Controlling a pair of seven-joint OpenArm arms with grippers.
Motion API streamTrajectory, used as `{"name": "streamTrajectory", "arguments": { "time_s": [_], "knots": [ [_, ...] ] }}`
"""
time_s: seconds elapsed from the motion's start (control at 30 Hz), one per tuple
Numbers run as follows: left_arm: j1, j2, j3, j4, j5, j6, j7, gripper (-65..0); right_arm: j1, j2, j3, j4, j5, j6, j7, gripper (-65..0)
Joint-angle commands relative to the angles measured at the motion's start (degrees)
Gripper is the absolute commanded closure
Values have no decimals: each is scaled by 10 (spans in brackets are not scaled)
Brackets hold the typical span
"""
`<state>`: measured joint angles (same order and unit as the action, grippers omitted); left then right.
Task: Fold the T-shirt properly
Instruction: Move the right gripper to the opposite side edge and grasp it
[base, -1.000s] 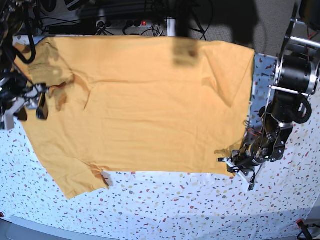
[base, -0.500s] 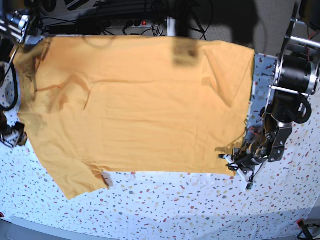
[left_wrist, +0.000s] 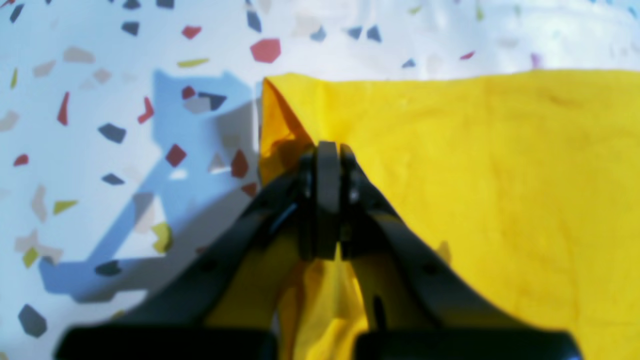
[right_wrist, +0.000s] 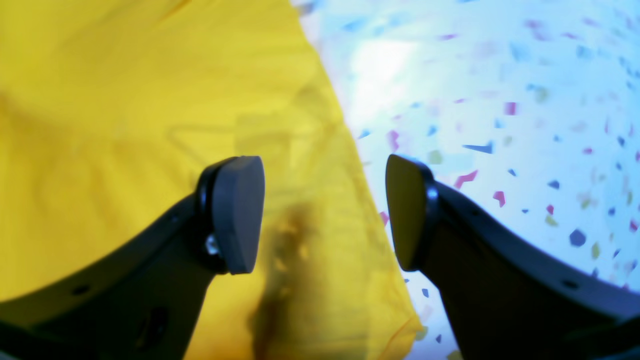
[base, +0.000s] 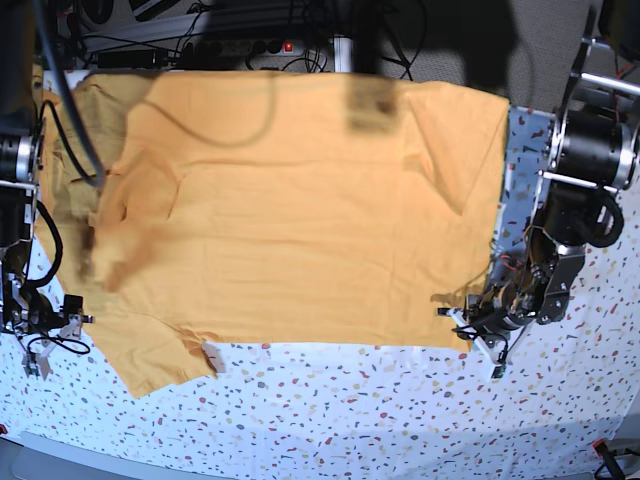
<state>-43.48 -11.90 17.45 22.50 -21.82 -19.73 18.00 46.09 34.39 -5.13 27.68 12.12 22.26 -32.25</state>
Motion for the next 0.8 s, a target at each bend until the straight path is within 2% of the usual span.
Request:
{"name": "streamTrajectory", "arguments": {
  "time_s": [0.0, 0.23, 0.4, 0.6, 0.67, 0.77],
  "knots": [
    [-23, -3, -2, 9, -3, -2, -13, 0, 21, 12, 3, -6, 1, -10, 16, -377],
    [-23, -3, -2, 9, -3, -2, -13, 0, 18, 5, 3, -74, 1, -17, 53, -377],
    [-22, -3, -2, 9, -3, -2, -5, 0, -23, -3, 3, -79, 1, -18, 92, -377],
    [-23, -3, -2, 9, -6, -2, -5, 0, -56, -20, 3, -79, 0, -20, 93, -376],
    [-23, -3, -2, 9, -9, -2, -5, 0, -57, -24, 3, -79, 0, -20, 93, -327],
    [-22, -4, -2, 9, -9, -2, -5, 0, -52, -23, 3, -78, 0, -20, 93, -195]
  ]
}}
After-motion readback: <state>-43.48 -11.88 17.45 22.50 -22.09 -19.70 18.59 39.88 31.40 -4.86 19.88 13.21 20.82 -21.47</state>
